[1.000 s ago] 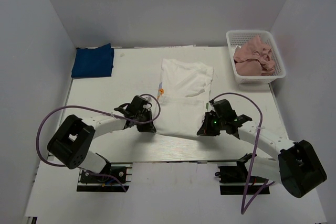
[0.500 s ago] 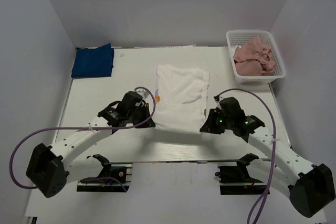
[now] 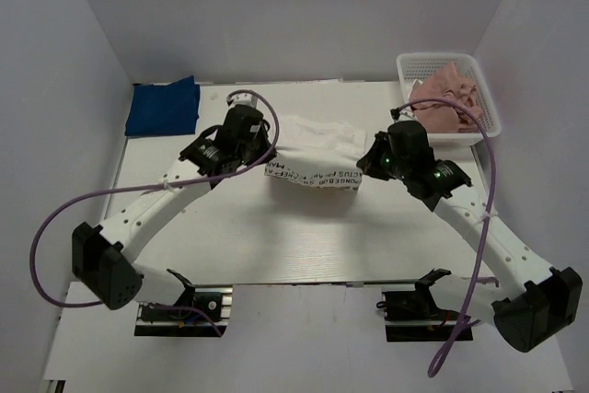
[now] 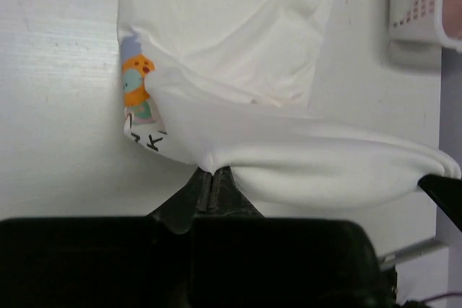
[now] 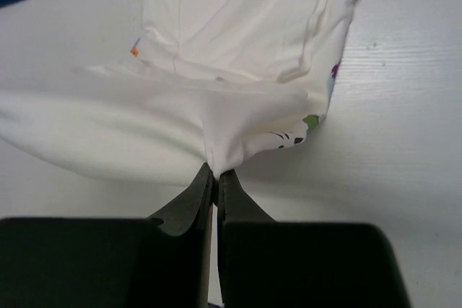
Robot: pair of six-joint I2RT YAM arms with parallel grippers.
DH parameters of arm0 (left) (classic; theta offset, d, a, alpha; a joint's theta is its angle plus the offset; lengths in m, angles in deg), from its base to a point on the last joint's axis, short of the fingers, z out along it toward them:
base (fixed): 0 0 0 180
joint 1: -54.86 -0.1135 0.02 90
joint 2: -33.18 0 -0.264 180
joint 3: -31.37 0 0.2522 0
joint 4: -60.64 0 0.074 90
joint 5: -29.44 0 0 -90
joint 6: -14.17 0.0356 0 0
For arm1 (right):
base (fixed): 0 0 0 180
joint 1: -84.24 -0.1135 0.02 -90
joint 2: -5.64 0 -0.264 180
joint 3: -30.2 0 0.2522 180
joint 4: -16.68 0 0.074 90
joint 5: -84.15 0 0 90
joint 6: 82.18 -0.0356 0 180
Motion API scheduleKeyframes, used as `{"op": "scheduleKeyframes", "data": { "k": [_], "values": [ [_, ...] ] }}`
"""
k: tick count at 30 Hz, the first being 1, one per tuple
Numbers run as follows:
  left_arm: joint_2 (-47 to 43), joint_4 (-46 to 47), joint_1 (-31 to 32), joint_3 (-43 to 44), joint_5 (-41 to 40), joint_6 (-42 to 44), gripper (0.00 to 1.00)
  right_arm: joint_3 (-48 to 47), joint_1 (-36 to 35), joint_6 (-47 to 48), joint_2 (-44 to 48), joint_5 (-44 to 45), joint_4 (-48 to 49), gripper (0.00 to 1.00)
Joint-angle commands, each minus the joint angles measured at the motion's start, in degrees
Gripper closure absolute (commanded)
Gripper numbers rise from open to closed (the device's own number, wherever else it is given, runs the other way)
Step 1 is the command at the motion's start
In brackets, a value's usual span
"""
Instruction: Fold and stack the t-shirts
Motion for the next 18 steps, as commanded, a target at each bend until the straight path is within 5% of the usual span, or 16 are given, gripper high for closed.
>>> {"op": "scheduleKeyframes", "data": {
  "k": [1, 18],
  "values": [
    [5.3, -2.1, -1.9, 7.9, -7.3, 0.2, 1.00, -4.4, 1.6, 0.6, -3.6, 6.7, 0.9, 1.00],
    [33.6, 3.9, -8.6, 33.6, -4.2, 9.3, 1.00, -21.3, 12.7, 3.7, -27.3, 1.1, 6.2, 1.00]
  ]
}}
